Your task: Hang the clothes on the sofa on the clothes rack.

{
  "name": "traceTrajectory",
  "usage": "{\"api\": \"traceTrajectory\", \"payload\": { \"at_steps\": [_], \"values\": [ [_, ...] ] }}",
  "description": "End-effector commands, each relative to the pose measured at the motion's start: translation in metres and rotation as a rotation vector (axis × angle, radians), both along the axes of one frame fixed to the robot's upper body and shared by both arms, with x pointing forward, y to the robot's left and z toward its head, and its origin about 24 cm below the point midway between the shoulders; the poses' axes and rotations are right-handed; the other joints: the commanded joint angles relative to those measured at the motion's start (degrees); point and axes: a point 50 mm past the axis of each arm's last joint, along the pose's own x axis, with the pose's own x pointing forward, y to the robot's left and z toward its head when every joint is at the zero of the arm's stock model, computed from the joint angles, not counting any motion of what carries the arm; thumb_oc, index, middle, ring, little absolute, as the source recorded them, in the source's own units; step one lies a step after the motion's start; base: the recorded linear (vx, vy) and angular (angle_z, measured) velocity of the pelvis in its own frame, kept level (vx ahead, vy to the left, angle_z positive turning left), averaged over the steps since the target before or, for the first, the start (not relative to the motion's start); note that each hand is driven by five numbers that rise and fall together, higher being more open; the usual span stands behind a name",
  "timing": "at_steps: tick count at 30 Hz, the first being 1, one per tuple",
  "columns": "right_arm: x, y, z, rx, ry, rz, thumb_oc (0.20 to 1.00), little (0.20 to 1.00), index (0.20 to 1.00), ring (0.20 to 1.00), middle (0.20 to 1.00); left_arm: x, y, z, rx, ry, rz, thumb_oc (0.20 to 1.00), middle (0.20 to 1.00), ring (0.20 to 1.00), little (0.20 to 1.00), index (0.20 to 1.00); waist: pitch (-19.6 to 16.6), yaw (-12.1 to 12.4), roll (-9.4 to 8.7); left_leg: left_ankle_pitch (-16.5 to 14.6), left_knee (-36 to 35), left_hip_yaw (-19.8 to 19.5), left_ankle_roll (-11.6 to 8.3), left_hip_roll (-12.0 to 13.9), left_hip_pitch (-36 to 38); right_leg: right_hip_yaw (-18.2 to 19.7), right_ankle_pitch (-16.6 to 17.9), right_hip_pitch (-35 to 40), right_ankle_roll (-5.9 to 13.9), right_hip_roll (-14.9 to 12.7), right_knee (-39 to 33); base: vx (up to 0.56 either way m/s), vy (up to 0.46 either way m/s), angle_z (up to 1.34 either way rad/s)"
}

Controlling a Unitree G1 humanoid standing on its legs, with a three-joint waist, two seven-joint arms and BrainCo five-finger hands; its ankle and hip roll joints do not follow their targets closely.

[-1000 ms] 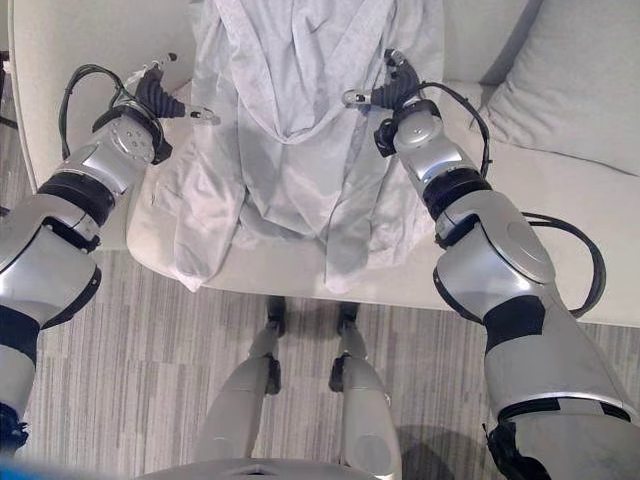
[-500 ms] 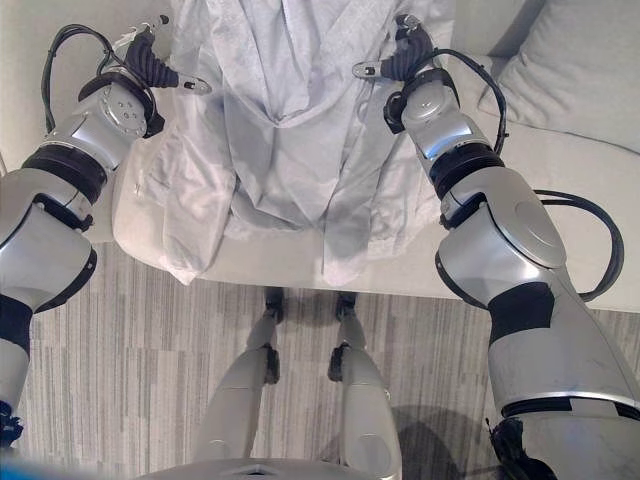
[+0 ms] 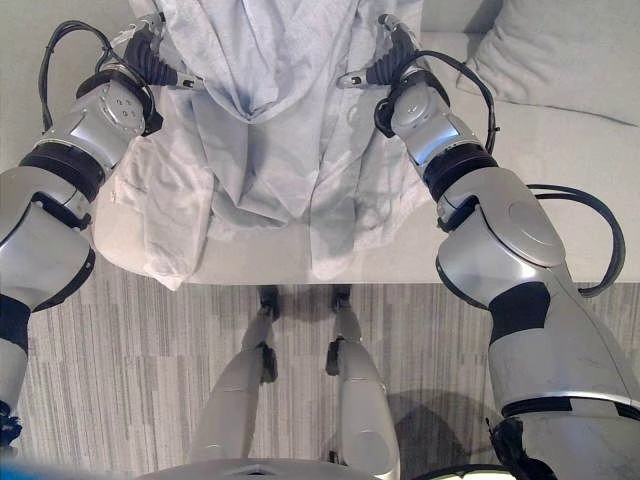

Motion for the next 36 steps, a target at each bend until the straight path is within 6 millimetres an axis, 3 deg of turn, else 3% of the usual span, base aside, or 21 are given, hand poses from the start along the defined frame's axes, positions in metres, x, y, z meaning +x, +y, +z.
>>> {"api": "traceTrajectory", "payload": {
  "at_steps": [1, 12, 26, 27, 29, 31, 32, 33, 36],
  "values": [
    [-0.01, -0.003, 0.058, -0.042, -0.186, -0.019, 1.0, 1.0, 1.0, 1.0, 1.0, -0.018, 0.013, 0.074, 0.046, -0.203, 0.061, 1.0, 1.0, 1.0, 1.0, 1.0, 2.5, -0.2, 0.35, 0.6, -2.1, -1.0, -6.34, 0.2, 4.1, 0.9, 1.6, 0.2, 11.12, -3.1, 0.6, 0.0, 0.0, 0.0],
    [-0.011, 0.009, 0.061, -0.114, -0.211, 0.009, 1.0, 1.0, 1.0, 1.0, 1.0, -0.021, 0.014, 0.081, 0.062, -0.232, 0.063, 1.0, 1.0, 1.0, 1.0, 1.0, 2.8, -0.9, 0.4, 0.6, -2.1, -0.5, -6.21, 0.3, 3.8, 1.2, 2.0, -0.4, 11.12, -3.2, 0.6, 0.0, 0.002, -0.02],
    [-0.009, 0.022, 0.06, -0.187, -0.193, -0.041, 1.0, 1.0, 1.0, 1.0, 1.0, -0.021, 0.005, 0.088, 0.079, -0.261, 0.073, 1.0, 1.0, 1.0, 1.0, 1.0, 3.1, -0.1, 0.3, 0.9, -2.1, -0.6, -6.03, -0.1, 3.6, 0.9, 2.4, -0.6, 11.12, -3.3, 0.6, 0.0, -0.001, 0.0],
    [-0.009, 0.022, 0.06, -0.246, -0.198, -0.072, 1.0, 1.0, 1.0, 1.0, 1.0, -0.02, 0.001, 0.088, 0.084, -0.265, 0.07, 1.0, 1.0, 1.0, 1.0, 1.0, 2.9, 0.3, 0.55, -0.6, -2.1, -1.0, -6.51, 0.5, 4.2, 1.0, 1.1, 0.1, 11.12, -2.7, 0.6, 0.07, -0.012, 0.0],
    [-0.008, 0.031, 0.059, -0.343, -0.22, -0.116, 1.0, 1.0, 1.0, 1.0, 1.0, -0.018, -0.009, 0.086, 0.098, -0.281, 0.064, 1.0, 1.0, 1.0, 1.0, 1.0, 3.1, 0.6, 0.77, -0.5, -2.1, -1.1, -6.42, 0.4, 4.2, 1.0, 1.1, 0.1, 11.12, -2.7, 0.6, 0.03, -0.001, 0.0],
    [-0.008, 0.039, 0.057, -0.356, -0.233, -0.116, 1.0, 1.0, 1.0, 1.0, 1.0, -0.016, -0.016, 0.083, 0.096, -0.289, 0.052, 1.0, 1.0, 1.0, 1.0, 1.0, 3.2, 0.8, 0.9, -0.5, -2.1, -1.2, -6.31, 0.3, 4.2, 1.0, 1.1, 0.1, 11.12, -2.7, 0.6, -0.03, 0.013, 0.0],
    [-0.008, 0.042, 0.056, -0.359, -0.236, -0.111, 1.0, 1.0, 1.0, 1.0, 1.0, -0.016, -0.019, 0.084, 0.092, -0.296, 0.047, 1.0, 1.0, 1.0, 1.0, 1.0, 3.4, 0.6, 0.68, 1.0, -2.1, -0.9, -5.81, -0.3, 3.5, 0.9, 2.4, -0.5, 11.12, -3.2, 0.6, 0.0, 0.0, 0.0],
    [-0.008, 0.042, 0.056, -0.359, -0.234, -0.111, 1.0, 1.0, 1.0, 1.0, 1.0, -0.016, -0.019, 0.083, 0.092, -0.294, 0.046, 1.0, 1.0, 1.0, 1.0, 1.0, 3.2, 0.9, 0.95, -0.5, -2.1, -1.3, -6.27, 0.2, 4.2, 1.0, 1.1, 0.2, 11.12, -2.6, 0.6, 0.0, 0.0, 0.0],
    [-0.008, 0.046, 0.056, -0.349, -0.229, -0.111, 1.0, 1.0, 1.0, 1.0, 1.0, -0.016, -0.032, 0.087, 0.082, -0.314, 0.02, 1.0, 1.0, 1.0, 1.0, 1.0, 3.4, 1.2, 1.02, -0.3, -2.1, -1.5, -6.17, 0.1, 4.0, 1.0, 1.2, 0.2, 11.12, -2.7, 0.6, 0.0, 0.004, 0.03]
  ]
}}
